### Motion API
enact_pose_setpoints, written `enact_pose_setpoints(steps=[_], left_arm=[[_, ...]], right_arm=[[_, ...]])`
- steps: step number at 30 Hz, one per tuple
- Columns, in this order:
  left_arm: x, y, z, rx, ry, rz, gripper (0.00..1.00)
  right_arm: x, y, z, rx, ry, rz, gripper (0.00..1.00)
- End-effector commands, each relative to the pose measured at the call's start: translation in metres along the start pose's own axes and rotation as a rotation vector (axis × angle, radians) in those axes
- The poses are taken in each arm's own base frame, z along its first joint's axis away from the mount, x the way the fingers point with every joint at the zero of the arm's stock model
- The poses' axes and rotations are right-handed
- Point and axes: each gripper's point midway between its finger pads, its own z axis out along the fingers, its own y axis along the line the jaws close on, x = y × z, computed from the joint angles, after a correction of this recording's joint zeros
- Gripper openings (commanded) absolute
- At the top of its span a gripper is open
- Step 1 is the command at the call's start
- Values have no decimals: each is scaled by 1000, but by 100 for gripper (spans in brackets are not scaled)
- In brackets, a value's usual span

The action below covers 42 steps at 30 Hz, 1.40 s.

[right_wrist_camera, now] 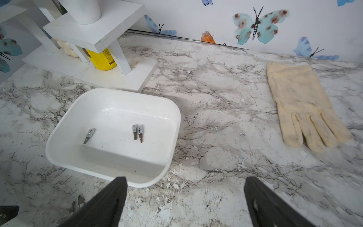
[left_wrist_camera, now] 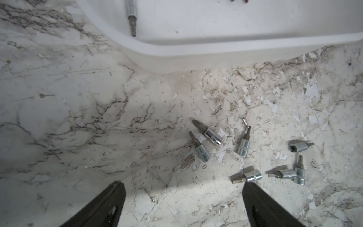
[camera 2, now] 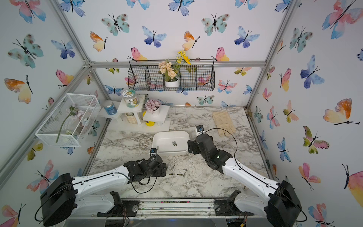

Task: Put the bit on the desktop into the storage box
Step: Pick up the screwdriver bit from the center of the board.

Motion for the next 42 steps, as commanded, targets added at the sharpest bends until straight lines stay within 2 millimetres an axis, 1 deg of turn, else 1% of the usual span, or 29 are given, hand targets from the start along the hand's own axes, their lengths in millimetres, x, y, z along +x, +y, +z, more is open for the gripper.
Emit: enact_pose_setpoints(steps=[1, 7, 12, 19, 29, 39, 42], left_arm=[[-4, 0, 4, -53, -11, 21, 93], [0, -1, 13, -124, 16, 67, 87], [3, -1, 20, -172, 27, 98, 84], [8, 5, 31, -234, 38, 130, 78], [4, -2, 37, -233, 26, 149, 72], [4, -1, 47, -267, 35, 170, 69], [6, 0, 49, -273, 40, 174, 66]], right_arm=[[-4, -9, -4, 32, -40, 42, 99], [-2, -13, -5, 49, -37, 32, 98], [-4, -14, -7, 53, -45, 31, 98], [-1, -16, -9, 51, -48, 31, 98], [4, -19, -11, 58, -43, 31, 98], [5, -19, -12, 58, -40, 29, 98], [5, -19, -12, 58, -41, 29, 98]])
